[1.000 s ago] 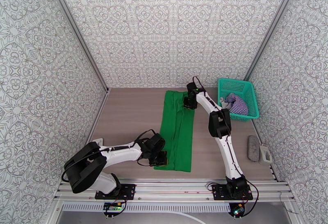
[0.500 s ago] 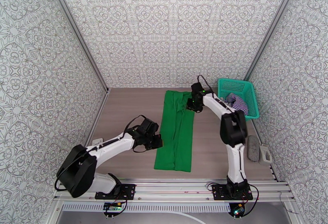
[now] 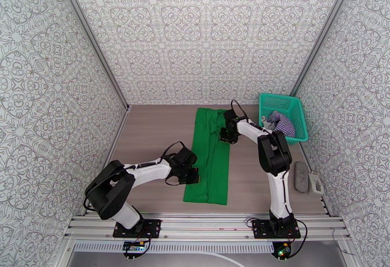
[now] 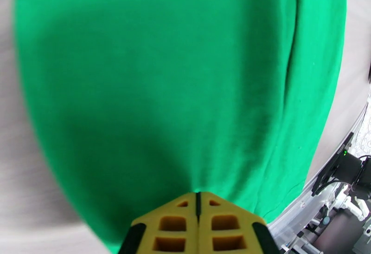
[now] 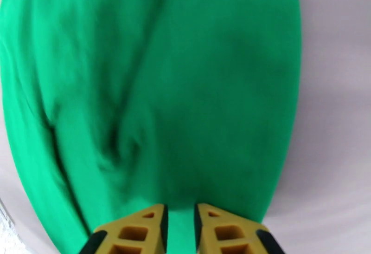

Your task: Fold and stack the mixed laundry pile

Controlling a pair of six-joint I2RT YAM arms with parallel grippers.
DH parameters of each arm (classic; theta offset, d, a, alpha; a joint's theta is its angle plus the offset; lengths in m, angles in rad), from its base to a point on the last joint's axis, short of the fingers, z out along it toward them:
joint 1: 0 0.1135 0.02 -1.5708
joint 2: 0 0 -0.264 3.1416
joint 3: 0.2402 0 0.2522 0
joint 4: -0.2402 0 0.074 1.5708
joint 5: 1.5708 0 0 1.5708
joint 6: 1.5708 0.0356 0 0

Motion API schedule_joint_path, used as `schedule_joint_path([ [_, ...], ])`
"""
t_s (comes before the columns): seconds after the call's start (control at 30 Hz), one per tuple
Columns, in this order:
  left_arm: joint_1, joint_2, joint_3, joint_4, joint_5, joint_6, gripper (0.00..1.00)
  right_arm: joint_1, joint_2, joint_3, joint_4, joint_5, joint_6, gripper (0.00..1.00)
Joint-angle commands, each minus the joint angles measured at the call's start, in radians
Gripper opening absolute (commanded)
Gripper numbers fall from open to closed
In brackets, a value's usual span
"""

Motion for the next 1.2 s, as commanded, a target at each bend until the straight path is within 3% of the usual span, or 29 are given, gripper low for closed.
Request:
schedule_joint_path([
  [0.0, -0.014, 0.006, -0.009, 0.041, -0.006, -0.034, 0.00, -0.008, 0.101, 0.075, -0.043, 0.056, -0.016, 0.22],
  [0.5, 0.000, -0.082, 0.037, -0.016, -0.057, -0.046, 0.08, -0.019, 0.258, 0.356, -0.148, 0.065, -0.090, 0.22],
  [0.7, 0.038, -0.148, 0.029, -0.065, -0.068, -0.033, 0.12, -0.020, 0.286, 0.391, -0.175, 0.052, -0.076, 0.22],
  [0.83, 0.054, -0.182, 0.011, -0.101, -0.071, -0.032, 0.17, -0.020, 0.187, 0.303, -0.153, 0.046, -0.058, 0.23],
  [1.0, 0.059, -0.248, -0.041, -0.111, -0.051, -0.065, 0.31, -0.019, -0.035, 0.135, -0.091, -0.019, -0.036, 0.28],
  [1.17, 0.044, -0.321, -0.140, -0.088, -0.003, -0.127, 0.43, -0.019, -0.331, -0.200, 0.015, -0.072, 0.014, 0.33],
])
